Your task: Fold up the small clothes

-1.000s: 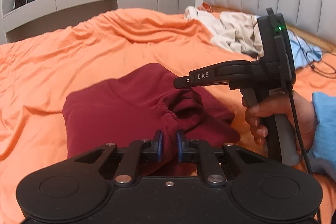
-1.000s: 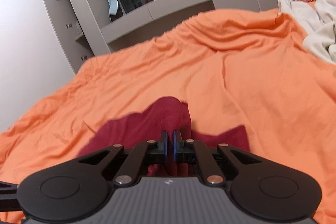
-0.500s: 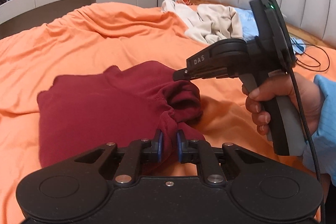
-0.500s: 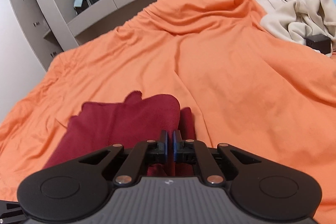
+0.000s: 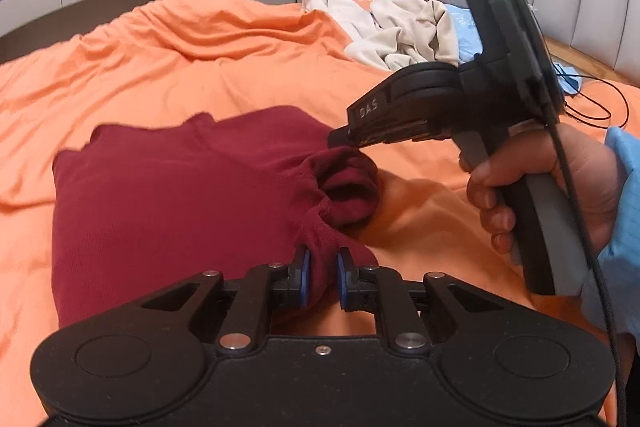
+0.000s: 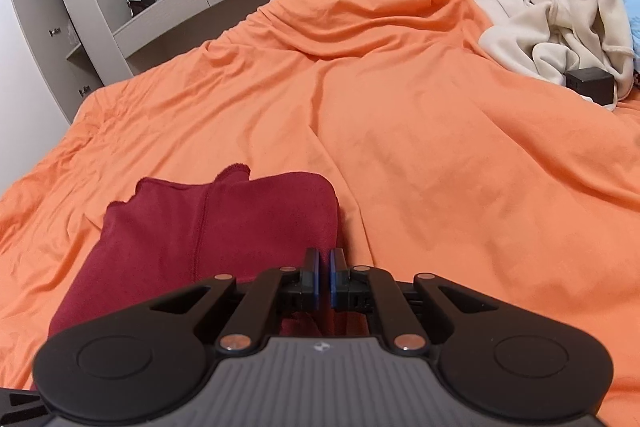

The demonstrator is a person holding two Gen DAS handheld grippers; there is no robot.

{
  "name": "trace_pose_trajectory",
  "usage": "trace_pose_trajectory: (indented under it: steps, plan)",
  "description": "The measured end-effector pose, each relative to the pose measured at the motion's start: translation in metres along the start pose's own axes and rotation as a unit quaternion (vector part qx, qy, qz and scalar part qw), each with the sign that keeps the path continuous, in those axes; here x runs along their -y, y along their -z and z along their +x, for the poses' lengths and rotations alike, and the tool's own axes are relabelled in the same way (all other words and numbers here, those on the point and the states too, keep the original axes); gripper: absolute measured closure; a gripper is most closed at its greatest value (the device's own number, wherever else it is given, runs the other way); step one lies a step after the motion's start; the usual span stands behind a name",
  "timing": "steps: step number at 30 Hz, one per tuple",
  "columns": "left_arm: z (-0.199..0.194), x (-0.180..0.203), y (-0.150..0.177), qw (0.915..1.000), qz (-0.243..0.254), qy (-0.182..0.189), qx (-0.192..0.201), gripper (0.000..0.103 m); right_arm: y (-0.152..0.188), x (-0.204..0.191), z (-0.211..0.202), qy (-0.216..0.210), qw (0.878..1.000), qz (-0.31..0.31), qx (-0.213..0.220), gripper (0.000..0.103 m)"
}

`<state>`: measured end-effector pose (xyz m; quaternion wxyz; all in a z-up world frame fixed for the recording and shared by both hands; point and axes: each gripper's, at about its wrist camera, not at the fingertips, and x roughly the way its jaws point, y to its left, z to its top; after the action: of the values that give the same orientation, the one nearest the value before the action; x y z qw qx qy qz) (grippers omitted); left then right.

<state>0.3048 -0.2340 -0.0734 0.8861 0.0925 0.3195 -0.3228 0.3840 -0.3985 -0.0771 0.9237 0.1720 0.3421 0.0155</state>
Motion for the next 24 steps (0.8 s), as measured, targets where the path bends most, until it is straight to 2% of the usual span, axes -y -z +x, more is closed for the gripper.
trace_pose_trajectory:
  steps: [3, 6, 9, 11, 14, 19, 21, 24]
  plan:
    - [-0.001, -0.003, 0.0, 1.0, -0.008, 0.004, 0.0, 0.086, 0.003, -0.001, 0.003, 0.003, 1.0, -0.003, -0.007, 0.097]
    - [-0.005, -0.006, -0.004, 0.9997, -0.019, 0.011, 0.001, 0.078, 0.004, -0.001, 0.005, 0.007, 1.0, -0.006, -0.012, 0.097]
    - [-0.014, -0.01, -0.008, 0.9993, -0.032, 0.018, 0.004, 0.063, 0.004, -0.001, 0.004, 0.007, 1.0, -0.007, -0.012, 0.097]
    - [-0.021, -0.012, -0.012, 0.9995, -0.029, 0.007, 0.007, 0.044, 0.004, 0.0, 0.003, 0.003, 1.0, -0.003, -0.011, 0.097]
    - [-0.037, -0.019, -0.019, 0.9992, -0.029, -0.01, 0.026, 0.026, 0.003, 0.005, -0.001, 0.004, 1.0, 0.004, -0.007, 0.099]
    - [-0.056, -0.057, -0.026, 0.996, -0.055, -0.055, 0.043, 0.006, 0.002, 0.012, -0.001, -0.002, 1.0, 0.015, -0.008, 0.098]
    - [-0.055, -0.078, -0.027, 0.9939, -0.07, -0.078, 0.035, 0.004, 0.0, 0.014, -0.002, -0.006, 1.0, 0.019, -0.005, 0.094]
    - [-0.053, -0.113, -0.025, 0.9894, -0.102, -0.101, 0.024, 0.001, -0.002, 0.016, -0.006, -0.004, 1.0, 0.022, 0.01, 0.074]
